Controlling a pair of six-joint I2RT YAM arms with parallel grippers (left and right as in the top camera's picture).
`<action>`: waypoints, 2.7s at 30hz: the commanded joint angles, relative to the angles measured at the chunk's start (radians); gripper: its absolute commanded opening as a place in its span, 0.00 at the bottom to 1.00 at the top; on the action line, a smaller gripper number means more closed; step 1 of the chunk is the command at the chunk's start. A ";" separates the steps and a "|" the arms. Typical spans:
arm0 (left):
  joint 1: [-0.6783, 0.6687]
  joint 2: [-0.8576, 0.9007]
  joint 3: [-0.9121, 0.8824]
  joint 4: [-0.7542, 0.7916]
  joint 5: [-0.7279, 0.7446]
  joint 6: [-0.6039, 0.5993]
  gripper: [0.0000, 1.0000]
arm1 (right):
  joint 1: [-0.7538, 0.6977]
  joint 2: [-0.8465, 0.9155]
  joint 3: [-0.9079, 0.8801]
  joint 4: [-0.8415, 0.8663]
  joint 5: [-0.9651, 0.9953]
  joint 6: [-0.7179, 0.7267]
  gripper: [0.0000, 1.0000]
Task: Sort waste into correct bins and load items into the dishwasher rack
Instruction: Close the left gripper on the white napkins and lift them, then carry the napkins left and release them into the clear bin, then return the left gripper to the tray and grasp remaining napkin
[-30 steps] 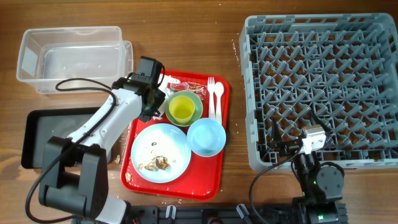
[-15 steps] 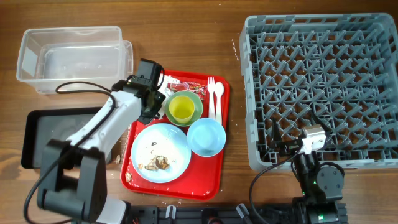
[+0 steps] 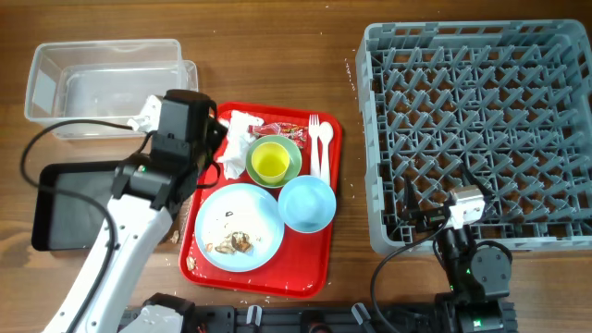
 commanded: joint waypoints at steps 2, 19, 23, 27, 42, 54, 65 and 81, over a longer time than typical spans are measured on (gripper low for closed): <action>0.021 -0.038 0.000 0.140 -0.372 0.016 0.04 | -0.006 -0.008 -0.002 0.003 -0.002 -0.009 1.00; 0.424 0.255 0.001 0.520 0.126 0.652 0.99 | -0.006 -0.008 -0.002 0.003 -0.002 -0.009 1.00; 0.423 0.159 0.003 0.504 0.272 0.651 0.93 | -0.006 -0.008 -0.002 0.003 -0.002 -0.009 1.00; 0.423 0.029 0.003 0.328 0.536 0.641 1.00 | -0.006 -0.008 -0.002 0.003 -0.002 -0.009 1.00; 0.134 0.159 -0.024 -0.203 0.367 0.356 0.82 | -0.006 -0.008 -0.002 0.003 -0.002 -0.009 1.00; 0.091 0.478 -0.024 0.000 0.255 -0.012 0.81 | -0.006 -0.008 -0.002 0.003 -0.002 -0.009 1.00; 0.039 0.492 -0.024 0.034 0.177 -0.117 0.54 | -0.006 -0.008 -0.002 0.003 -0.002 -0.009 1.00; 0.023 0.492 -0.024 0.067 0.177 -0.120 0.26 | -0.006 -0.008 -0.002 0.003 -0.002 -0.009 1.00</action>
